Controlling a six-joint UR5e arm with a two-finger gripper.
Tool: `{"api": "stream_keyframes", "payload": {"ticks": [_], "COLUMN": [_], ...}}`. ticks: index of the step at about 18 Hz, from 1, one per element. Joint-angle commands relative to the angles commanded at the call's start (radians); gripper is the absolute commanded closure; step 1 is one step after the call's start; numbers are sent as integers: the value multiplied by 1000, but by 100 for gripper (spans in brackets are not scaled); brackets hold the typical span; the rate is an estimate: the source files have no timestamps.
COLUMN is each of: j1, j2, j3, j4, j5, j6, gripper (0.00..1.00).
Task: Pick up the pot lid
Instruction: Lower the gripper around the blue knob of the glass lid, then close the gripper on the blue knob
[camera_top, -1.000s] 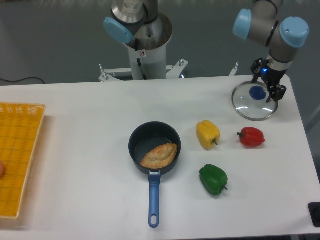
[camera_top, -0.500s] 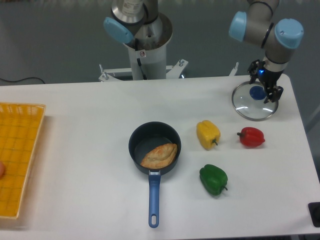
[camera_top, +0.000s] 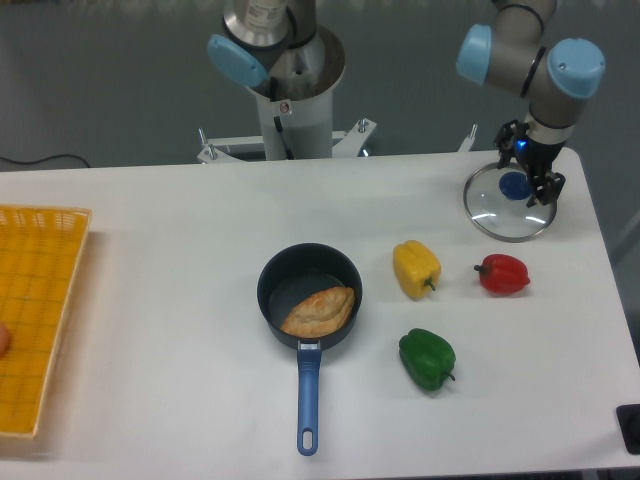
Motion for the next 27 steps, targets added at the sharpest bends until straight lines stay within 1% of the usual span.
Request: {"api": "stream_keyframes", "payload": {"ticks": [4,14,21,26,27], "j1": [0,-2,0,2,2], "j2": [-2,-12,-14,-14,-15], "j3": [-6,-8,-11,-12,-12], "j4": [11,11,11,11,11], "j5": [0,0,0,0,0], "j6": [0,0,0,0,0], "gripper": [2,4,7,16,19]}}
